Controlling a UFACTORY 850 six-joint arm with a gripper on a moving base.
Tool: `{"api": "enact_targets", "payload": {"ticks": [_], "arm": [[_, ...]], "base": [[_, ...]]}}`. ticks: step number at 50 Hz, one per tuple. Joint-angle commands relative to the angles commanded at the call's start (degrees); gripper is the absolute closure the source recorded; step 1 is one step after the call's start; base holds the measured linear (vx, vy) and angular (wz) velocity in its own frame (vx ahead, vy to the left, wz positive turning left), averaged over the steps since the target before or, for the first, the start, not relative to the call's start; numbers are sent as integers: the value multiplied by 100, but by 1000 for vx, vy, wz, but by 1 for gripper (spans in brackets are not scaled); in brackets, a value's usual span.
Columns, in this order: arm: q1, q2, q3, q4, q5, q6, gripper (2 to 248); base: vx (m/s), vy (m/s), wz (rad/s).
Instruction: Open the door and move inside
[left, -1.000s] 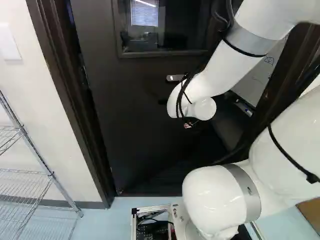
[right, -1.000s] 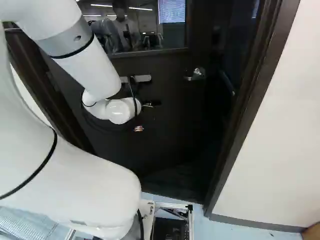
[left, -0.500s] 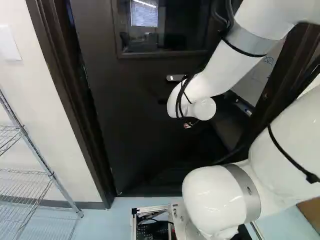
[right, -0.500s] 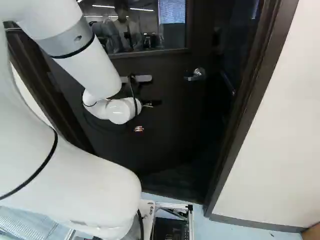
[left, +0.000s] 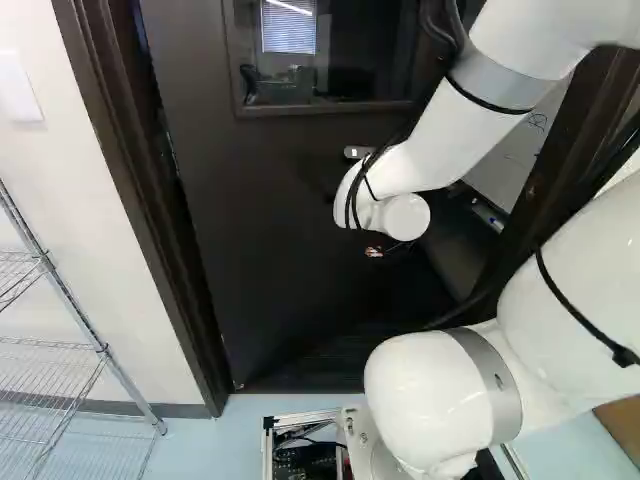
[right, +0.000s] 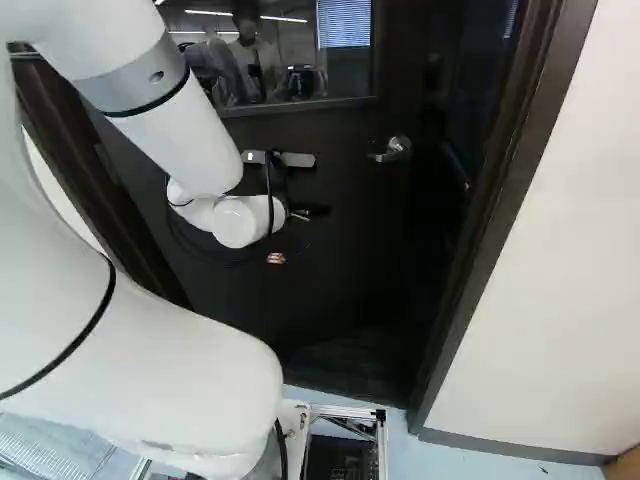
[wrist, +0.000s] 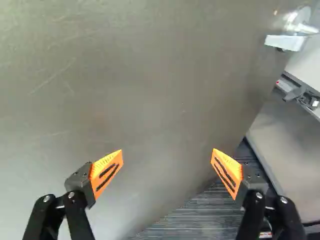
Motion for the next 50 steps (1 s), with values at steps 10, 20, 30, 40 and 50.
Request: {"api": "enact_targets", "payload": {"ticks": [10,20,30,40,50], "arm": [[40,-185,-164,499,0,0,3],[95,-503,-455,760,0,0,3],[121,-825,-760,894,0,0,3],[139,-1136,-1065,921,0,0,3],[158,-1437,-1369,921,0,0,3]], "base": [[0,0,0],[0,0,0],[0,0,0],[0,0,0],[0,0,0]]}}
